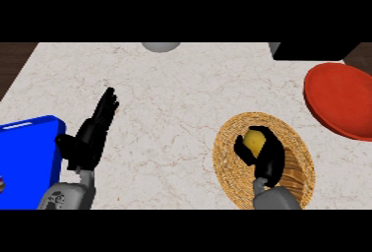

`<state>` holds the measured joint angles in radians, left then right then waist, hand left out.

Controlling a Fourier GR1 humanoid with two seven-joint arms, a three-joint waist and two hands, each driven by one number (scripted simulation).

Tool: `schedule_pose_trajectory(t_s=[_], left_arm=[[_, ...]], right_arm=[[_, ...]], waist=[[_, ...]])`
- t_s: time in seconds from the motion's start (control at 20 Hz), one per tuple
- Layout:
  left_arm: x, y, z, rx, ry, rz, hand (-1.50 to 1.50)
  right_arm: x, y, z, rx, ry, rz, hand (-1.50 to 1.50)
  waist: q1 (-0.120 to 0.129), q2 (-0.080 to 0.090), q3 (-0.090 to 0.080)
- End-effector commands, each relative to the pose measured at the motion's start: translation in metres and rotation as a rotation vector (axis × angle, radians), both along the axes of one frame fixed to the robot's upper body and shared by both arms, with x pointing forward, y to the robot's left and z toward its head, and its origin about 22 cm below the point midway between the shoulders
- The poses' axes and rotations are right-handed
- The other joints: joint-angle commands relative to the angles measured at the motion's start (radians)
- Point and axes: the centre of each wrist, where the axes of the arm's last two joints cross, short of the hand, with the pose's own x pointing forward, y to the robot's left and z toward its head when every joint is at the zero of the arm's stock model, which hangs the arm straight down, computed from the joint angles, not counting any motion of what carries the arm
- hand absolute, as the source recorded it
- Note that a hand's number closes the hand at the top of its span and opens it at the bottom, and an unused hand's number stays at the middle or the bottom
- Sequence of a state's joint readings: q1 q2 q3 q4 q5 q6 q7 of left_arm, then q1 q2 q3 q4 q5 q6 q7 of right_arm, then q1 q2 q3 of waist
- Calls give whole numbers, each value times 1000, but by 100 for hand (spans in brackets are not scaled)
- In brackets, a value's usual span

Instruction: Pick the lemon from the placemat and place it in the bowl

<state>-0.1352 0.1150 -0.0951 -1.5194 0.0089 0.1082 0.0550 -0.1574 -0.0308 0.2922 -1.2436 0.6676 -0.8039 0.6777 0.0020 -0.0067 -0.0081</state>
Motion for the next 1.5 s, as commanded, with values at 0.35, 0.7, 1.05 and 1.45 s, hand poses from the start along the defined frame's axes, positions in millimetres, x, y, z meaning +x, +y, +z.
schedule_pose_trajectory(t_s=[0.35, 0.7, 1.05, 1.45], left_arm=[[-3, 7, -1, -9, 7, 1, 0], [-2, 5, -1, -6, -7, 11, 0], [-7, -15, 5, -11, 4, 18, 0], [-5, -2, 12, 3, -4, 20, 0]], right_arm=[[-20, 9, 23, 49, -37, 466, 150], [-29, -45, 66, 90, -286, 928, 150], [-56, -86, 129, -69, -580, 899, 150], [-69, -107, 228, -253, -563, 775, 150]], waist=[[-9, 0, 9], [-22, 2, 10], [-24, 0, 8], [-7, 4, 7]])
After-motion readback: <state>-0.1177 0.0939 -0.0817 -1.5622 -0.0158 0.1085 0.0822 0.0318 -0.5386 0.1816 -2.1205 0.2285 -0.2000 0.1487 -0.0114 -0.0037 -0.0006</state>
